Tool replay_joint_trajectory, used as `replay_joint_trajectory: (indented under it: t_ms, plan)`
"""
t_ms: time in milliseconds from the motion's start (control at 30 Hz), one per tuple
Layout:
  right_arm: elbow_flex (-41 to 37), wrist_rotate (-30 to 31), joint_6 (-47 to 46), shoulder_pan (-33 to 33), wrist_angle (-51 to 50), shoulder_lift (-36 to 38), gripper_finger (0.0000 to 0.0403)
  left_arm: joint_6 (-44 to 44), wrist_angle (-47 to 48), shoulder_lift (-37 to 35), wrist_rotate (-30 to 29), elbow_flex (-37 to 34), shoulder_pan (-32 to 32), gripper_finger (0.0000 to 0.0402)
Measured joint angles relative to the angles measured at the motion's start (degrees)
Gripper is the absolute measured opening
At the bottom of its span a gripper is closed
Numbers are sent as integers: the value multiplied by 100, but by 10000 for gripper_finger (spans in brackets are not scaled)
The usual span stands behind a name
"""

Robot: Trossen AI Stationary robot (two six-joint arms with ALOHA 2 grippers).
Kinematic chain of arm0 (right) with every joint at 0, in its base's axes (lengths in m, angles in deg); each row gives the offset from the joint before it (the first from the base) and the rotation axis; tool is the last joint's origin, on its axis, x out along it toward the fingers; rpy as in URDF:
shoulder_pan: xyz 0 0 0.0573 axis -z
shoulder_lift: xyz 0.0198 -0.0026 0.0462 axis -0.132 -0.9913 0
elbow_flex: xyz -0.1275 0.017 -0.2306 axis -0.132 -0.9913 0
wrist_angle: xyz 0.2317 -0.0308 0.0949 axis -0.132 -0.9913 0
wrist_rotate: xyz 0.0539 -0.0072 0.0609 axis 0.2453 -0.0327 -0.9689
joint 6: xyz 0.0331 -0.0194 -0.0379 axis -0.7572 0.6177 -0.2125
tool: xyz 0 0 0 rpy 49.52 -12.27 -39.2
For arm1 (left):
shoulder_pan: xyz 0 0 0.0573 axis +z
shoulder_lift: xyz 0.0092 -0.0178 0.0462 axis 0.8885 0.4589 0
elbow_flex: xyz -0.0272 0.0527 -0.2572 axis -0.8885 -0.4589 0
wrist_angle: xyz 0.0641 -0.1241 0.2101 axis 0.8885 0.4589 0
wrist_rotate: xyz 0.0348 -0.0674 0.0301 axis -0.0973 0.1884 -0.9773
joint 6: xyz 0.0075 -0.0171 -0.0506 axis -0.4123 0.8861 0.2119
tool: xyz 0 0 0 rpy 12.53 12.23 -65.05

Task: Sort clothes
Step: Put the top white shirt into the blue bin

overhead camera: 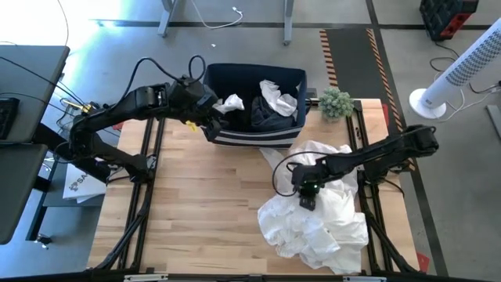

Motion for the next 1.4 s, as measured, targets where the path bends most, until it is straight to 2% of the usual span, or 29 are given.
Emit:
replay_joint_trajectory:
  t_ms: [67,167,300,433,633,700,867,1000,1100,1200,1400]
  plan:
    - [270,89,-237,25,-209,9,17,1,-1,0,-8,0,-27,204]
    - [986,235,-84,60,-686,167,22,36,-28,0,16,0,-40,204]
    - [2249,447,534,192,-1518,379,8,-16,-215,0,34,0,-75,204]
    - [3686,969,944,477,-2001,448,10,-184,-595,0,86,0,-130,204]
    - [5528,1939,1829,944,-1824,454,5,-702,-1898,0,1151,0,-240,204]
    - [5959,2203,1992,1119,-1712,455,5,-800,-2455,0,1271,0,-276,204]
    - [6628,2392,2209,1470,-1248,370,6,-1201,-3979,102,1280,1,-298,219]
    - [7000,2198,2497,1567,-594,130,6,-1212,-4779,453,1359,7,-283,249]
    - [7293,1948,2703,1582,-239,-97,6,-1105,-4869,792,1390,4,-283,273]
    - [7654,1906,2735,1581,-149,-329,6,-702,-4940,1115,1795,4,-314,290]
    - [8475,1887,2888,1576,-141,-615,6,-257,-5482,1669,2389,12,-577,292]
